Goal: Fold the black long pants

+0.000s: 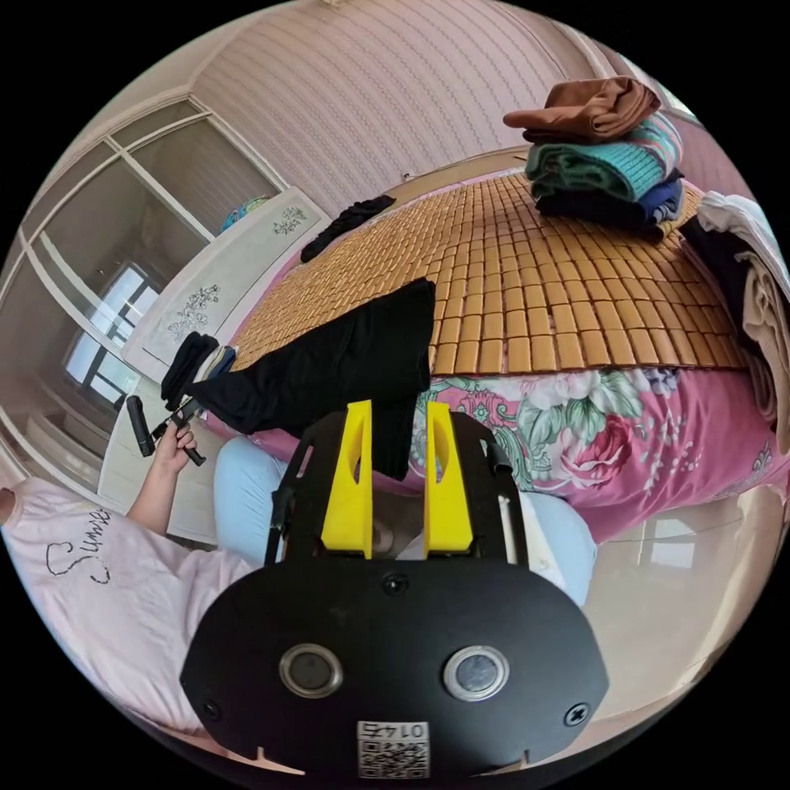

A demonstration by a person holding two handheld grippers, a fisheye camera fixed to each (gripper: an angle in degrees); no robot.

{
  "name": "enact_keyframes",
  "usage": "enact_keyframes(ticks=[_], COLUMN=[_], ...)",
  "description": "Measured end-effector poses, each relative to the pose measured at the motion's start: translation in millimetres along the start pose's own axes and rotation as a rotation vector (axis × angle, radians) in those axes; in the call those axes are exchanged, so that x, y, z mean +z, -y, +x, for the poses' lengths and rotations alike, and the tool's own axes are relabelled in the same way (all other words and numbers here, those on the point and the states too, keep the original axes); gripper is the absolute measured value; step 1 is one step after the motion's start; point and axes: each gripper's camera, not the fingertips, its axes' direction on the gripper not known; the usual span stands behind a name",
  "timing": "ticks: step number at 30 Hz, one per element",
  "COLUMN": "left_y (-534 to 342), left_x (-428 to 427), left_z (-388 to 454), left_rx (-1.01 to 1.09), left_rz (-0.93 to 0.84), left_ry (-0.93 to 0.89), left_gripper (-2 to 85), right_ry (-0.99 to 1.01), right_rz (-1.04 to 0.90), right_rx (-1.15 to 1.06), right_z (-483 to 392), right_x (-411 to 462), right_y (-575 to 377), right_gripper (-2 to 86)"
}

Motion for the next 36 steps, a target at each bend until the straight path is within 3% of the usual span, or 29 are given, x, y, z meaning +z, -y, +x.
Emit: enact_keyframes(ticks=[5, 9, 13, 15, 17, 21, 23, 27, 32, 36], left_y=[-12.4, -5.5, 12.9, 17.6, 13.3, -11.2, -19.7, -25.9, -54.9, -74.6], left_x=[-45.3, -78.0, -35.7, 5.3, 38.5, 117.5, 141.0, 128.0, 104.8, 110.6], left_z=[-14.6, 8.0, 92.9, 172.2, 237.9, 355.6, 376.2, 372.5, 394.3, 414.4], left_rx=[-0.059, 0.014, 0.191, 0.339, 0.471, 0.721, 0.748, 0.716, 0.821, 0.852], left_rz=[0.125, 0.292, 0.2, 0.128, 0.067, -0.102, -0.174, -0.149, -0.106, -0.11], left_ry=[0.181, -0.023, -0.225, -0.44, -0.511, -0.424, -0.352, -0.416, -0.382, -0.35], left_gripper=[6.0, 5.2, 9.0, 10.6, 11.0, 11.2, 9.2, 2.2, 1.1, 1.9], right_ry=[-0.054, -0.051, -0.019, 0.023, 0.039, 0.032, 0.047, 0.07, 0.248, 0.147], right_rz=[-0.055, -0.134, -0.151, -0.176, -0.222, -0.224, -0.21, -0.131, 0.018, 0.043], right_rx=[-0.031, -0.017, -0.002, 0.005, 0.008, 0.011, 0.014, 0.052, 0.054, -0.012], right_z=[3.8, 13.1, 21.2, 25.4, 29.8, 33.3, 37.8, 47.8, 44.2, 27.1], right_x=[11.7, 20.2, 15.7, 16.9, 21.6, 18.3, 10.8, -12.4, -41.5, -54.2], right_y=[6.5, 12.6, 14.4, 13.7, 11.0, 9.9, 9.9, 5.6, 7.4, 18.5], right_gripper=[9.7, 10.2, 10.2, 10.1, 9.5, 7.5, 6.9, 5.7, 5.0, 4.8])
